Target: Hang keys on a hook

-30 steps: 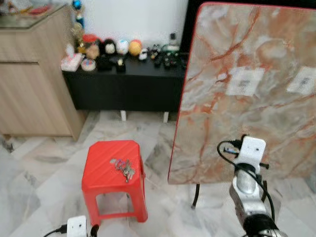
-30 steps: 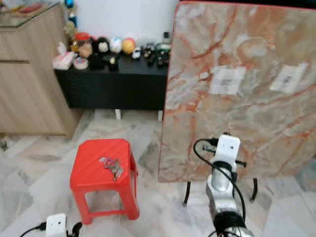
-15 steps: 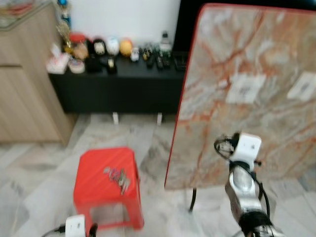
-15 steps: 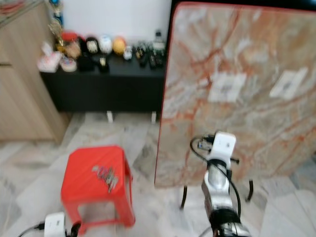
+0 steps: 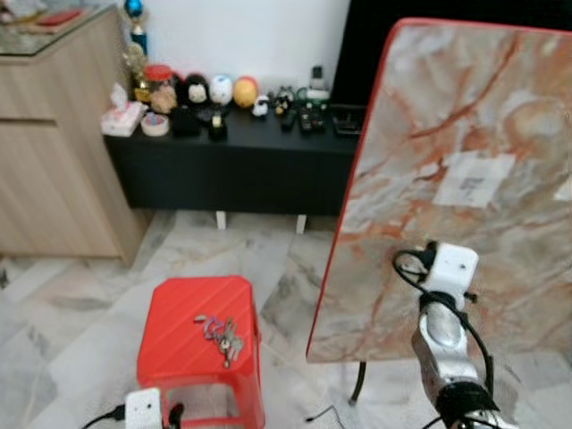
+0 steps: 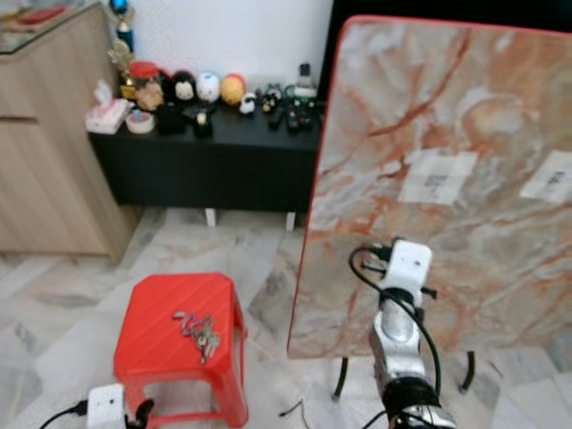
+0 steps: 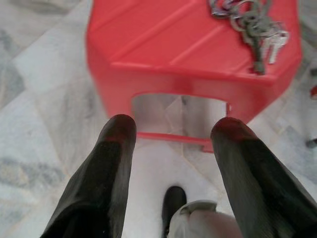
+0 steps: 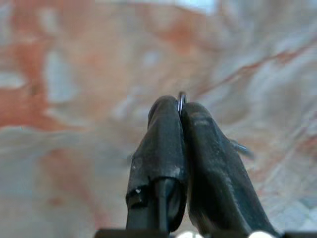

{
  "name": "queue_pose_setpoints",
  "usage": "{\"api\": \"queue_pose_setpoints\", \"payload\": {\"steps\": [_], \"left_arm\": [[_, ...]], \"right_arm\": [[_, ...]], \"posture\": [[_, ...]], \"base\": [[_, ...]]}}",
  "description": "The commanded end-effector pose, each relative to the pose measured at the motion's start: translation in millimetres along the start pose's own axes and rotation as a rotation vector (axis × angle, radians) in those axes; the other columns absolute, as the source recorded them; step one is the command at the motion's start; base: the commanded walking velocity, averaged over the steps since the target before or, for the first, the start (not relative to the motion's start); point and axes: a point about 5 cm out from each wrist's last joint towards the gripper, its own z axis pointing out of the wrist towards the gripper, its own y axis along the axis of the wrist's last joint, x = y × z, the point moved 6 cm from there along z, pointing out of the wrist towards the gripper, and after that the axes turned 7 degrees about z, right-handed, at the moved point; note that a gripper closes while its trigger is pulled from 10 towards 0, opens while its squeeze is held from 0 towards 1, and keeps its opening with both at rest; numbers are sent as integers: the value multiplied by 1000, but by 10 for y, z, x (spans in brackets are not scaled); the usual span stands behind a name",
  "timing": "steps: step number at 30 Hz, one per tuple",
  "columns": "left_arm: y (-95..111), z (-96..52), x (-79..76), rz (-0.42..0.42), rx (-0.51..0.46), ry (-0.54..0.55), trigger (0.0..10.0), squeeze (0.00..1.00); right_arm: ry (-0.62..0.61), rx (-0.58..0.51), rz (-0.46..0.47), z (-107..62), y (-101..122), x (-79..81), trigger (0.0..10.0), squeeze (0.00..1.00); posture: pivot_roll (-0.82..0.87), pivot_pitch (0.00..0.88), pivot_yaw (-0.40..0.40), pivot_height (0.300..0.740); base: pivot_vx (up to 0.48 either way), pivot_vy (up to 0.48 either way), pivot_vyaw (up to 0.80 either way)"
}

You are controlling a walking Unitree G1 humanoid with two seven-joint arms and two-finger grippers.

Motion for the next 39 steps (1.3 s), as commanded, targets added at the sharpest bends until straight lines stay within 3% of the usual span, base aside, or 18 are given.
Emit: {"api": "queue_pose_setpoints", "payload": {"steps": [1, 6, 11, 19, 22, 30, 39], "left_arm": [[-61, -21, 10, 0, 19, 2, 10000, 0], [-71, -25, 13, 0, 22, 3, 10000, 0], [-66, -20, 17, 0, 23, 3, 10000, 0], [-50, -6, 9, 2, 25, 0, 10000, 0], [-50, -2, 15, 1, 28, 1, 10000, 0], [-50, -1, 17, -2, 30, 4, 10000, 0], [-46, -1, 21, -5, 27, 9, 10000, 0]], "right_arm": [[-24, -27, 0, 23, 70, -40, 10000, 0], [-99, -77, -43, 23, 160, -189, 10000, 0], [-129, -127, -79, 79, 310, -241, 10000, 0], [-111, -211, -146, 214, 603, -131, 10000, 0], [-88, -230, -214, 234, 655, -33, 10000, 0], [-70, -248, -271, 236, 688, 79, 10000, 0], [-97, -229, -307, 265, 668, 59, 10000, 0]], "posture": [[67, 0, -99, 728], [69, 0, -99, 728], [59, 0, -93, 728], [56, 0, -87, 728], [55, 0, -86, 728], [57, 0, -86, 728], [59, 0, -87, 728]], "base": [[0, 0, 0], [0, 0, 0], [0, 0, 0], [0, 0, 0], [0, 0, 0], [0, 0, 0], [0, 0, 0]]}}
